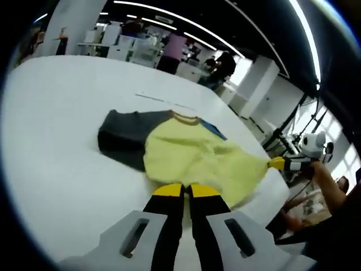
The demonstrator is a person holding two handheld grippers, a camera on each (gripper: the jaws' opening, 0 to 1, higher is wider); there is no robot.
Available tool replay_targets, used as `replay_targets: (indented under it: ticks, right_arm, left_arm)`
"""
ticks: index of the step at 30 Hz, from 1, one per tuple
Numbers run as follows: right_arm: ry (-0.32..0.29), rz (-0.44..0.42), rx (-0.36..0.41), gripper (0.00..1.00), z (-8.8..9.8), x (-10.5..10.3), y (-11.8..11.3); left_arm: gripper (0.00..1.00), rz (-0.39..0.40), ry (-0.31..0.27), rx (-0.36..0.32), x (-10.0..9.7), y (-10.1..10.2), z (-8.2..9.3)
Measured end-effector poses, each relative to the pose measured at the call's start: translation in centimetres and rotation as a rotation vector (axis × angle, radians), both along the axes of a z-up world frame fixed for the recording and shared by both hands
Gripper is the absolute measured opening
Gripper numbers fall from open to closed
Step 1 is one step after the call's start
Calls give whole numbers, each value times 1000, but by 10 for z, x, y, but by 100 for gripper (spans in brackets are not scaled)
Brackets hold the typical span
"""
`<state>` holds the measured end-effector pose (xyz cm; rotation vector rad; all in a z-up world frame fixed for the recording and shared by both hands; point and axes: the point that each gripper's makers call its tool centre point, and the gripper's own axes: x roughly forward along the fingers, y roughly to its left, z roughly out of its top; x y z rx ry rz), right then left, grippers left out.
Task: Fold the garment on the visible template until the final outline fits inside the template.
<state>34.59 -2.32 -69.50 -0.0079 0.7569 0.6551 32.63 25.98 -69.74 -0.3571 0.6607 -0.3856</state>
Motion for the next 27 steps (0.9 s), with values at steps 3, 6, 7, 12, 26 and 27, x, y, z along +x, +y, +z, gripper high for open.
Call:
replay_targets:
  ticks: [3,6,7,12,26,27]
  right_arm:
    - [6,-3,17,0,6,-12,0]
    - [21,-2,16,0,6,-22,0]
    - [28,-1,16,0,5,-26,0]
    - [59,-18,6,0,-1,-39,-6]
    - [253,-104,-46,0,-39,-77,-32]
    - [256,-97,-60,0,-43,-78,-33]
  left_arm:
    - [0,0,16,0,-7,1,-2]
    - [0,-6,53,-3,-15,2,-8]
    - [0,-4,62,-3,-17,3,-9]
    - [0,13,102,8,-25,10,-18]
    - [0,16,279,119,-49,19,-54]
    - [0,14,284,131,-51,20,-56]
